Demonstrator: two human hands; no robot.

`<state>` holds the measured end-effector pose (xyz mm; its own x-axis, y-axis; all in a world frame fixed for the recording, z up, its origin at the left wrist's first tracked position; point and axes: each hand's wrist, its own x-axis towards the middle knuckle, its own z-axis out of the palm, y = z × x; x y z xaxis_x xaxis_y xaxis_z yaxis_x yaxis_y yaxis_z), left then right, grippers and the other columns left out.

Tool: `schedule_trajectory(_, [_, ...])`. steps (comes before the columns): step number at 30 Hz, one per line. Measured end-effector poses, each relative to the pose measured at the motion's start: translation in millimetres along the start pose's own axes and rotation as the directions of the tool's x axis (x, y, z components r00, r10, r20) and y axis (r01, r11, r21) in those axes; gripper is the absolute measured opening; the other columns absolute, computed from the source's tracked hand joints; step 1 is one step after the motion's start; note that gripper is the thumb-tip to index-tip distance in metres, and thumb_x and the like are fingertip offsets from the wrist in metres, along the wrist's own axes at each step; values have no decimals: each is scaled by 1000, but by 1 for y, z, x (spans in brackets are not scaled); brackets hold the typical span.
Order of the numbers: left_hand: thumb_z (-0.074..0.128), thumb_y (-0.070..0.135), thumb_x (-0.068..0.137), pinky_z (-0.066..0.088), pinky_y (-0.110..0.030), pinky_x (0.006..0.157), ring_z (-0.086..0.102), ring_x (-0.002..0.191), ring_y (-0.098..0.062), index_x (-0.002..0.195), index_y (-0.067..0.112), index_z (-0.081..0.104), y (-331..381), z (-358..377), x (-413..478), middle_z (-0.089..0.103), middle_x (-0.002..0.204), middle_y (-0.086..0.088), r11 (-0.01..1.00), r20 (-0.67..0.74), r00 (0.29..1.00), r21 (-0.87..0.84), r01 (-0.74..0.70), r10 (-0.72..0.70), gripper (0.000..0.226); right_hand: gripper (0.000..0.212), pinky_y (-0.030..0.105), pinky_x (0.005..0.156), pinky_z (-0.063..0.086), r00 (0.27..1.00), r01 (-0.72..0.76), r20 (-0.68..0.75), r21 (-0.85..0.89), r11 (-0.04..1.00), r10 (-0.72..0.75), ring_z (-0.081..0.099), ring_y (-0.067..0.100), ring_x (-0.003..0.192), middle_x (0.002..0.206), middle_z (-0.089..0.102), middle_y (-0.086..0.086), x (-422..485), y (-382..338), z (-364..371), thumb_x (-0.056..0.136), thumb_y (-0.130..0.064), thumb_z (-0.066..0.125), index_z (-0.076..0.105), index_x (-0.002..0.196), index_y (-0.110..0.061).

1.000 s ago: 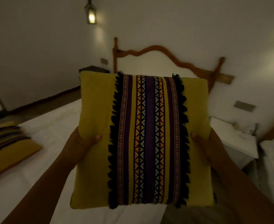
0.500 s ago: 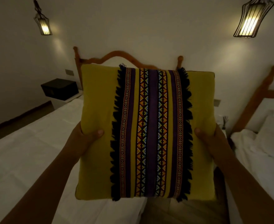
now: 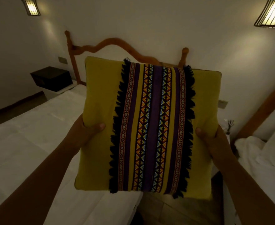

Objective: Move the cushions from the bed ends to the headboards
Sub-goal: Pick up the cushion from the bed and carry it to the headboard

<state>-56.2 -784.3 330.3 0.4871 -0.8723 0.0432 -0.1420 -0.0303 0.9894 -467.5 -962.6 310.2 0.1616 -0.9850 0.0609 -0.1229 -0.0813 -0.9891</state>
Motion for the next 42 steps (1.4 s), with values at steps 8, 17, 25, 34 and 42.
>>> schedule_trajectory(8, [87, 47, 63, 62, -29, 66, 75, 93, -13, 128, 38, 59, -41, 19, 130, 74, 112, 10, 1000, -2, 1000, -10, 19, -19, 72, 79, 55, 88, 57, 999, -50, -22, -48, 998, 49, 68, 28, 107, 126, 66, 2, 114, 17, 40, 70, -51, 79, 49, 139, -24])
schedule_trajectory(17, [85, 39, 69, 58, -18, 57, 74, 85, -2, 104, 57, 63, -55, 52, 221, 75, 99, 23, 995, 12, 996, 30, 91, -92, 45, 70, 51, 84, 59, 995, -99, -6, 7, 995, 99, 69, 27, 105, 124, 68, 1, 202, 42, 43, 75, -43, 79, 52, 137, -26])
schedule_trajectory(25, [82, 42, 70, 60, -21, 58, 75, 85, -8, 128, 31, 59, -60, 108, 286, 72, 110, 5, 988, -51, 992, 98, 117, -112, 64, 64, 32, 64, 62, 986, -163, 51, 60, 985, 160, 74, 17, 91, 113, 73, -6, 304, 83, 25, 71, -46, 82, 57, 129, -33])
schedule_trajectory(34, [87, 53, 61, 61, -27, 59, 76, 83, -11, 112, 48, 64, -63, 202, 367, 76, 102, 9, 979, -111, 977, 80, 190, -181, 55, 93, 47, 75, 62, 957, -271, 127, 84, 959, 260, 70, 25, 100, 122, 67, 0, 435, 117, -19, 58, -60, 83, 49, 138, -28])
schedule_trajectory(42, [85, 56, 58, 63, -44, 73, 76, 93, -23, 125, 36, 62, -75, 222, 410, 75, 112, 0, 956, -119, 954, 67, 285, -275, 73, 90, 57, 85, 58, 915, -360, 226, 80, 930, 335, 69, 29, 105, 123, 67, 1, 499, 143, -13, 60, -56, 83, 48, 139, -29])
